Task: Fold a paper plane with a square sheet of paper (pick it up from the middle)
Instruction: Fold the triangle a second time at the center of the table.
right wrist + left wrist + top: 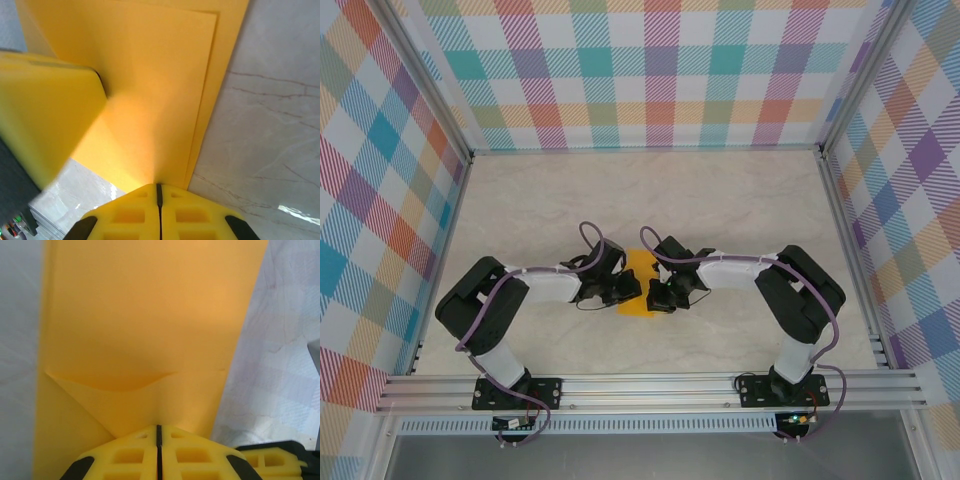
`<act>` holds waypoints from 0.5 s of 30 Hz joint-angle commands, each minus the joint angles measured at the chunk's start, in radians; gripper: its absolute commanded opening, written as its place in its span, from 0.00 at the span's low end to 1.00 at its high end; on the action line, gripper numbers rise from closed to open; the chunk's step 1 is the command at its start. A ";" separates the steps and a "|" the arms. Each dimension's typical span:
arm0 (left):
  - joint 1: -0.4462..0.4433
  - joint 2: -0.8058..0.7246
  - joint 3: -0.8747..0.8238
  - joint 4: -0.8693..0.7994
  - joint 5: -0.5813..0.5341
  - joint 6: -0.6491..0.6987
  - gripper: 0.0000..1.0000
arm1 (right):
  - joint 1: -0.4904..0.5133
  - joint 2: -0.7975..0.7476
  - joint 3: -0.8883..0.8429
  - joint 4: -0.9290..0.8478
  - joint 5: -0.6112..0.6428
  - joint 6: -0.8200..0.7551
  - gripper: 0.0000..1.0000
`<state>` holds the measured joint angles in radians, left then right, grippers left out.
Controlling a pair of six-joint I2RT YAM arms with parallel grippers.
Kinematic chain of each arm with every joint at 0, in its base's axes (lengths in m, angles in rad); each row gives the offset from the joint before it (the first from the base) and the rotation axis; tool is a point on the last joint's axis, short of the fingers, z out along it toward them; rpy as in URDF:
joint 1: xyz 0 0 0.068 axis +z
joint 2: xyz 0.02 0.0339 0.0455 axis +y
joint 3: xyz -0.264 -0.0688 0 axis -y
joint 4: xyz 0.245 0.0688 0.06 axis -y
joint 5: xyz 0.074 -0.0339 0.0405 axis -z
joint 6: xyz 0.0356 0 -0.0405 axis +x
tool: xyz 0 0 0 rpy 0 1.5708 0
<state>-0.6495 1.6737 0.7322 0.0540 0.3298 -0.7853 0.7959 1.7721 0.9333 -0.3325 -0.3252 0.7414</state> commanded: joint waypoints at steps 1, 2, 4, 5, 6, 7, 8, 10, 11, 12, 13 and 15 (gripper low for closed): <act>0.077 0.029 0.009 -0.073 -0.143 0.047 0.09 | 0.010 0.067 -0.058 -0.123 0.081 -0.008 0.06; 0.084 0.027 0.013 -0.076 -0.140 0.054 0.09 | 0.011 0.067 -0.057 -0.124 0.083 -0.008 0.06; 0.097 0.029 0.022 -0.086 -0.138 0.065 0.09 | 0.011 0.068 -0.057 -0.126 0.086 -0.009 0.06; 0.105 0.030 0.025 -0.092 -0.140 0.070 0.09 | 0.011 0.069 -0.056 -0.128 0.086 -0.010 0.06; 0.113 0.033 0.029 -0.092 -0.138 0.073 0.09 | 0.011 0.069 -0.058 -0.129 0.086 -0.010 0.06; 0.121 0.035 0.031 -0.095 -0.135 0.075 0.09 | 0.011 0.071 -0.059 -0.128 0.086 -0.010 0.06; 0.128 0.035 0.032 -0.096 -0.137 0.079 0.09 | 0.011 0.072 -0.059 -0.129 0.086 -0.010 0.06; 0.136 0.040 0.042 -0.107 -0.140 0.087 0.09 | 0.010 0.074 -0.057 -0.128 0.084 -0.012 0.06; 0.138 0.043 0.053 -0.123 -0.144 0.097 0.09 | 0.011 0.073 -0.056 -0.129 0.085 -0.013 0.06; 0.139 0.043 0.063 -0.136 -0.152 0.104 0.09 | 0.011 0.073 -0.054 -0.129 0.084 -0.015 0.06; 0.138 0.044 0.066 -0.143 -0.154 0.108 0.09 | 0.011 0.072 -0.053 -0.132 0.083 -0.014 0.06; 0.139 0.050 0.065 -0.139 -0.140 0.106 0.09 | 0.011 0.066 -0.043 -0.130 0.068 -0.021 0.06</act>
<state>-0.5507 1.6901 0.7856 -0.0250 0.3126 -0.7116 0.7959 1.7721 0.9329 -0.3328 -0.3260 0.7406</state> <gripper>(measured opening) 0.088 0.063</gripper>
